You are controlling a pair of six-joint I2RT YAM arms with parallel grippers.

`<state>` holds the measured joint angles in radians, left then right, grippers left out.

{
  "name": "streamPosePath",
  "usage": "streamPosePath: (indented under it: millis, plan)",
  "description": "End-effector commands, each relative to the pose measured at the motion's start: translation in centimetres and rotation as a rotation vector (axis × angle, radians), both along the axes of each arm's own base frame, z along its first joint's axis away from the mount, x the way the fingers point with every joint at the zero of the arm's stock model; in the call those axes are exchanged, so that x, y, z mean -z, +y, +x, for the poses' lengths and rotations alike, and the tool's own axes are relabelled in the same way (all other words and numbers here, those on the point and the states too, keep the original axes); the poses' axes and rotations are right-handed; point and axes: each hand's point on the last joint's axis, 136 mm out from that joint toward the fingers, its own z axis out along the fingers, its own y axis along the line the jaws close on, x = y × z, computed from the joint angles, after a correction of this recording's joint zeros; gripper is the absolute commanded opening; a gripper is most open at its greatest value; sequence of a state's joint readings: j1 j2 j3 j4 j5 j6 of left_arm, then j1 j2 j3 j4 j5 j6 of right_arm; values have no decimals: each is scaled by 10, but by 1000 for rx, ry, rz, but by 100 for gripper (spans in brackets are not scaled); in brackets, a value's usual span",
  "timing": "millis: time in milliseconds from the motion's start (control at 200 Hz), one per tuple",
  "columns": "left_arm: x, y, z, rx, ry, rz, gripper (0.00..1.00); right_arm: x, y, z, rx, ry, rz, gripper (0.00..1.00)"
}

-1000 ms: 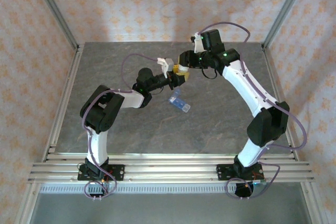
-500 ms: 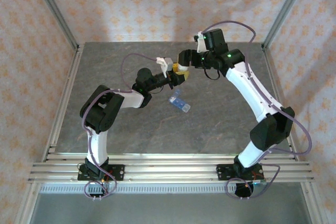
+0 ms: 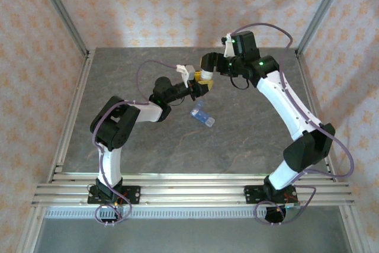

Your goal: Sort the pills into containers

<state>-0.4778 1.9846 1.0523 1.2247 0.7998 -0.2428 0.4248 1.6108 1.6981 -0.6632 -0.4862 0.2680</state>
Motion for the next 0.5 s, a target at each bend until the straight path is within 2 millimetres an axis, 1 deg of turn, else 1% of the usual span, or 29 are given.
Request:
streamPosePath:
  millis: [0, 215, 495]
  plan:
    - [-37, 3, -1, -13, -98, -55, 0, -16, 6, 8, 2, -31, 52, 78]
    - [-36, 3, -1, -13, -97, -55, 0, -12, 13, 9, -15, -11, 76, 77]
    - [-35, 3, 0, -13, -94, -55, 0, -10, 23, 0, -44, -4, 84, 76]
